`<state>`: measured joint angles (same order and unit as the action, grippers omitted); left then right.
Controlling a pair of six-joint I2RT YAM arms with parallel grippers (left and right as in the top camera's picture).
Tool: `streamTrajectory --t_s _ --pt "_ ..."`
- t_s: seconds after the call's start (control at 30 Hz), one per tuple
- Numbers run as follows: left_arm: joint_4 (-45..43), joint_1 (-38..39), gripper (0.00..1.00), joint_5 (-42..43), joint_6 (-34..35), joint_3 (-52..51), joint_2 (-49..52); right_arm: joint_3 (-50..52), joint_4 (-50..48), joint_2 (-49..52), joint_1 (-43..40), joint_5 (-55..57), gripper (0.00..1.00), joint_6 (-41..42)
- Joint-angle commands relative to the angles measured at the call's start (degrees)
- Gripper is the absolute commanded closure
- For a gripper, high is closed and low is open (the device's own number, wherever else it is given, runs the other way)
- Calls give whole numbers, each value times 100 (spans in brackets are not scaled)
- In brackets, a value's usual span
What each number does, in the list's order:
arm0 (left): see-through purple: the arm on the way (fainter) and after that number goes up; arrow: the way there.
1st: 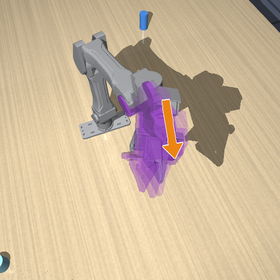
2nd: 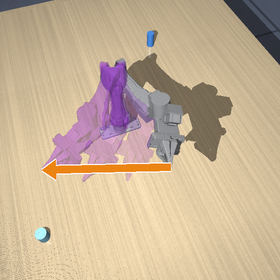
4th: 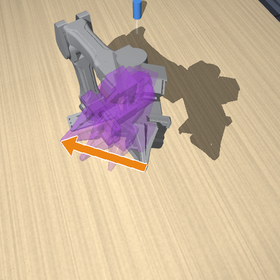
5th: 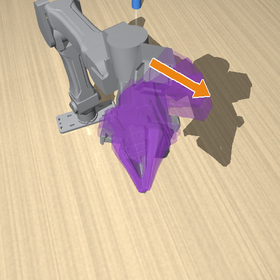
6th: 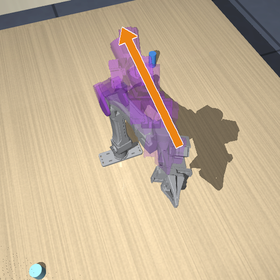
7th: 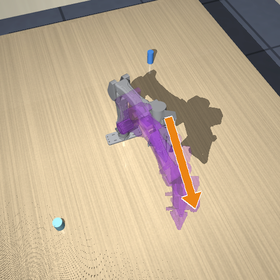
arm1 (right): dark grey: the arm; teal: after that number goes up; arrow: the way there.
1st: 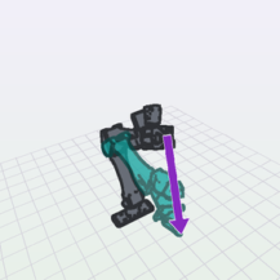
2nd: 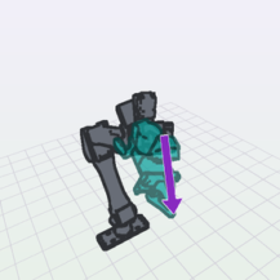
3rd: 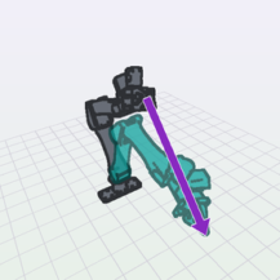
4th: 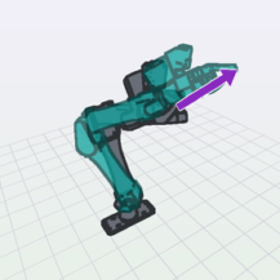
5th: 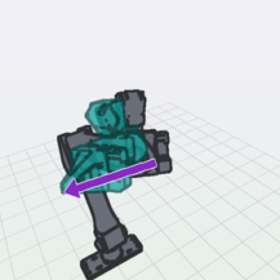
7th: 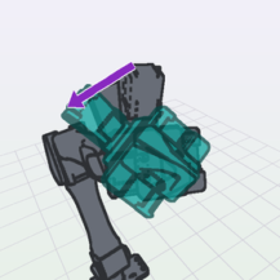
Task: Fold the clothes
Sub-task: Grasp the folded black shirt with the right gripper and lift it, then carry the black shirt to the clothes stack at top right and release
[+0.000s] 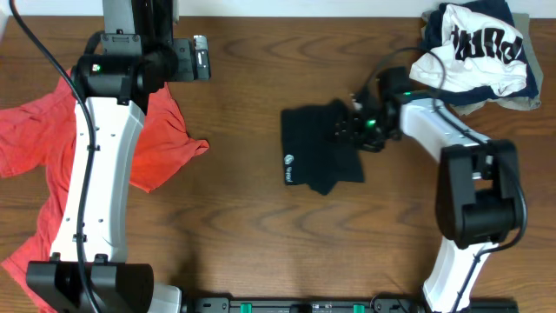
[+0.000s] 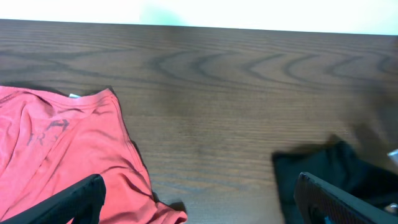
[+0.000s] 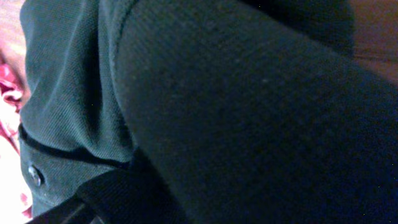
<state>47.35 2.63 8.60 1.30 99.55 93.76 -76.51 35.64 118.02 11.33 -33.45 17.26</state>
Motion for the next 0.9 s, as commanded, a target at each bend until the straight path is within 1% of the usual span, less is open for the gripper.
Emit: streamTrajectory --t_s 0.0,0.03,0.1,0.13,0.17,0.27,0.33,0.5,0.6,0.87 --pt "-7 -20 2 -33 7 -83 59 50 -350 275 470 -284 46 901" --pt "-4 -20 2 -33 4 -83 59 50 -466 321 527 -317 56 1008" --pt "-4 -20 2 -33 4 -83 59 50 -826 396 647 -474 86 1248" --pt "-2 -20 2 -33 4 -83 59 50 -927 398 680 -474 95 1279" --pt "-2 -22 2 -33 2 -83 59 50 -1088 396 719 -483 99 1279" --pt "-2 -22 2 -33 -11 -83 59 48 -1600 372 748 -820 99 1270" --pt "-2 -22 2 -33 -13 -83 59 42 -1991 369 695 -1246 99 1322" --pt "0 -22 2 -33 -13 -83 59 31 -2933 138 293 -2280 99 2002" --pt "0 -20 2 -33 -11 -83 59 28 -3539 -140 9 -2422 99 2452" --pt "0 -20 2 -33 -11 -83 59 -13 -4843 -750 -769 -2378 99 3294"
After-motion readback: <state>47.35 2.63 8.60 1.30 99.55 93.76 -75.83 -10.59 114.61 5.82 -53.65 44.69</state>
